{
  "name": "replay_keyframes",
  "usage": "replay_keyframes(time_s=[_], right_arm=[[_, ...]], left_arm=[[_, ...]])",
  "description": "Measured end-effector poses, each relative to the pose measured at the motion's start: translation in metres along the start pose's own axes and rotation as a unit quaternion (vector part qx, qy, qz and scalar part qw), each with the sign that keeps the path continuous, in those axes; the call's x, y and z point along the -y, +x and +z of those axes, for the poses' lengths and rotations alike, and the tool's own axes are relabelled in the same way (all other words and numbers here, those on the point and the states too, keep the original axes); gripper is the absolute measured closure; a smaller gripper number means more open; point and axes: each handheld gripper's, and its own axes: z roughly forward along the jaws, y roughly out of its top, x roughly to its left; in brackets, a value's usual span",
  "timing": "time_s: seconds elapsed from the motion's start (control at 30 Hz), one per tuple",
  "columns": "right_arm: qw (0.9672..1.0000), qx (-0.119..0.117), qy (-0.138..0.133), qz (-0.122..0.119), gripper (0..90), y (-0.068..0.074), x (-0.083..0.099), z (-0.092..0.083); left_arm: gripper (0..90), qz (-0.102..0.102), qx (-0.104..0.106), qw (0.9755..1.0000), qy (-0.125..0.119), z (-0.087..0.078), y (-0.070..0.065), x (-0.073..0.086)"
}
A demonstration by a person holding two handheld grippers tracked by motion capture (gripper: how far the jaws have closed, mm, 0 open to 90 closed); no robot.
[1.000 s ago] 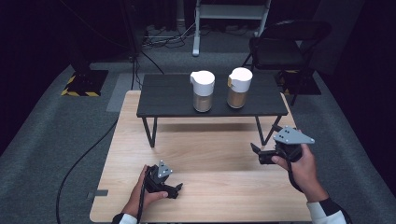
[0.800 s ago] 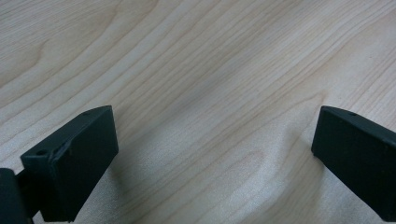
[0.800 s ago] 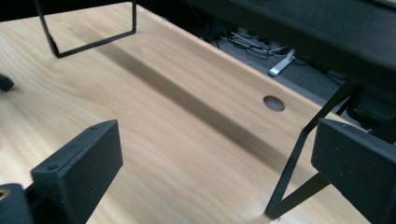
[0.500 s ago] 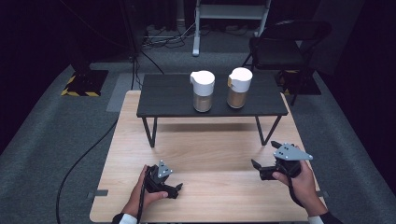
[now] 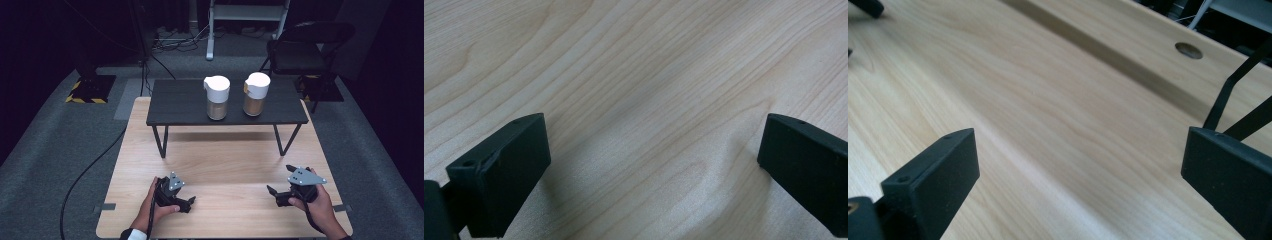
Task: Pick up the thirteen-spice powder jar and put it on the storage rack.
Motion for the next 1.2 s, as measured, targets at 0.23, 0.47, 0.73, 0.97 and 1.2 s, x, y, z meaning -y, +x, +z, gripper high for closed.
replay_keyframes(time_s=[0.23,0.47,0.73,0.97,1.2], right_arm=[[0.9996,-0.010,0.028,-0.003,2.5,-0.004,0.008,0.010],[0.9977,-0.024,0.062,-0.011,2.5,-0.006,0.012,0.020],[0.9960,-0.020,0.086,-0.011,2.5,-0.008,0.016,0.028],[0.9949,-0.018,0.099,-0.005,2.5,-0.011,0.020,0.033],[0.9937,-0.018,0.110,-0.007,2.3,-0.011,0.020,0.036]], left_arm=[[0.4,0.000,0.000,1.0000,0.000,0.000,0.000,0.000],[0.4,0.000,0.000,1.0000,0.000,0.000,0.000,0.000],[0.4,0.000,0.000,1.0000,0.000,0.000,0.000,0.000],[0.3,0.000,0.000,1.0000,0.000,0.000,0.000,0.000],[0.3,-0.001,0.000,1.0000,0.000,0.000,0.000,0.000]])
